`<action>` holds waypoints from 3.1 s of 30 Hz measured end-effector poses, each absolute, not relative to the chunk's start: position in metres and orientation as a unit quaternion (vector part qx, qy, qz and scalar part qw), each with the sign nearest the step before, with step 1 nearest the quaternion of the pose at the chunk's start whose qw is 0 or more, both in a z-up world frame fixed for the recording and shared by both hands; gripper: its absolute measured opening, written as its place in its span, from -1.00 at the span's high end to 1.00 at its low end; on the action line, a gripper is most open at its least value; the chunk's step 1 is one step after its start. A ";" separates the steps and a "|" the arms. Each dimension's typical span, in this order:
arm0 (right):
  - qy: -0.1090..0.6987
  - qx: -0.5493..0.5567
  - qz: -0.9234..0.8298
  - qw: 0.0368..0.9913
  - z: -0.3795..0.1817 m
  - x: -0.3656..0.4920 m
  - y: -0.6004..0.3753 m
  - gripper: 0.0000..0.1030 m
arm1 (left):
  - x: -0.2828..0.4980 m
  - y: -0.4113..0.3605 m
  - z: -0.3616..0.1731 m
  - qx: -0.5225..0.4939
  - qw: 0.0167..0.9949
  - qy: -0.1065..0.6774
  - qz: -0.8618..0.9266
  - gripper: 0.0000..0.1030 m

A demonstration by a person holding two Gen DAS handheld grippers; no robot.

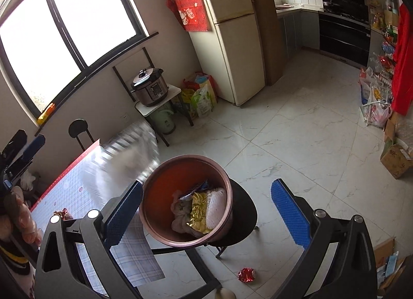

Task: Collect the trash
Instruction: 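Open both grippers to drop the can and bottle into the brown bin, then move both grippers back to the paper bag and wrapped fork on the table, then grasp the wrapped fork with the left gripper while the right grasps the paper bag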

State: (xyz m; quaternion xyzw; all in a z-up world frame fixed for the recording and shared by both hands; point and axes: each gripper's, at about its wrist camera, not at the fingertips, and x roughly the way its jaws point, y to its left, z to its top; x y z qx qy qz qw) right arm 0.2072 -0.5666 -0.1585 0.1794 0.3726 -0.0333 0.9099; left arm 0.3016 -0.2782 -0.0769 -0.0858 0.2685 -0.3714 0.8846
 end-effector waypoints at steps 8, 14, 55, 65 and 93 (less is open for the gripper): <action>0.370 0.173 -0.001 0.913 -0.151 0.222 -0.534 -0.90 | 0.291 -0.218 -0.078 -0.075 0.914 0.287 -0.276 -0.89; 0.371 0.152 0.045 0.915 -0.143 0.239 -0.481 -0.90 | 0.269 -0.131 -0.082 -0.064 0.943 0.276 -0.174 -0.89; 0.472 0.005 0.222 0.853 -0.191 0.298 -0.135 -0.90 | 0.219 0.073 -0.312 -0.073 0.872 0.478 0.068 -0.80; 0.483 -0.020 0.243 0.841 -0.206 0.304 -0.112 -0.90 | 0.208 0.080 -0.326 -0.051 0.860 0.502 0.077 -0.31; 0.518 -0.128 0.247 0.809 -0.305 0.331 0.034 -0.90 | 0.097 0.216 -0.264 -0.212 0.879 0.397 0.158 0.63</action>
